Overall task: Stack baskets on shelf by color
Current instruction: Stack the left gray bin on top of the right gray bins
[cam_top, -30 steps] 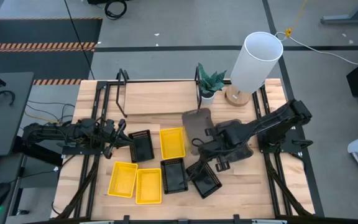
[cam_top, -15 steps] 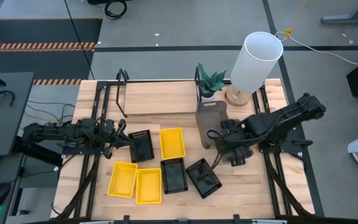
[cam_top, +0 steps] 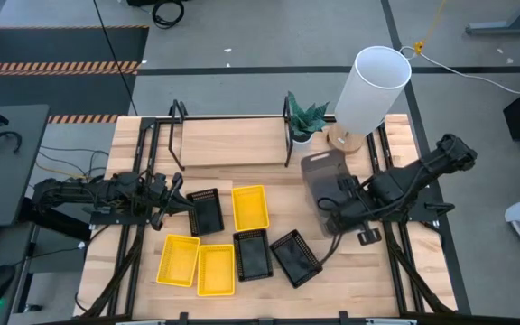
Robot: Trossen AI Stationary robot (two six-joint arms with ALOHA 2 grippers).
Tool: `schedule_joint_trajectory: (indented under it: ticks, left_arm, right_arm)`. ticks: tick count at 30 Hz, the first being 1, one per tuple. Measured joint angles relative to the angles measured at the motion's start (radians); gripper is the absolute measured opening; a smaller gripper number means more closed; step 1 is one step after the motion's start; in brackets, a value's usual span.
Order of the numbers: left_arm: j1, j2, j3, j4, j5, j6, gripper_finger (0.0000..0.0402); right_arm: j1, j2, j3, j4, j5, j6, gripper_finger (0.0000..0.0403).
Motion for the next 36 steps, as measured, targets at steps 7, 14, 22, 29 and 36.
schedule_joint_trajectory:
  ticks: [7, 14, 22, 29, 36]
  left_arm:
    - [0.000, 0.000, 0.000, 0.000, 0.000, 0.000, 0.0035]
    - [0.000, 0.000, 0.000, 0.000, 0.000, 0.000, 0.0028]
    - [0.000, 0.000, 0.000, 0.000, 0.000, 0.000, 0.0038]
    - [0.000, 0.000, 0.000, 0.000, 0.000, 0.000, 0.0034]
    - [0.000, 0.000, 0.000, 0.000, 0.000, 0.000, 0.0031]
  right_arm:
    - [0.059, -0.034, 0.000, -0.020, -0.002, 0.064, 0.0011]
    - [0.141, -0.070, -0.016, -0.021, -0.004, 0.148, 0.0011]
    - [0.217, -0.072, -0.053, -0.018, -0.009, 0.221, 0.0011]
    - [0.252, -0.072, -0.105, -0.011, 0.032, 0.273, 0.0011]
    - [0.267, -0.071, -0.149, 0.023, 0.061, 0.282, 0.0011]
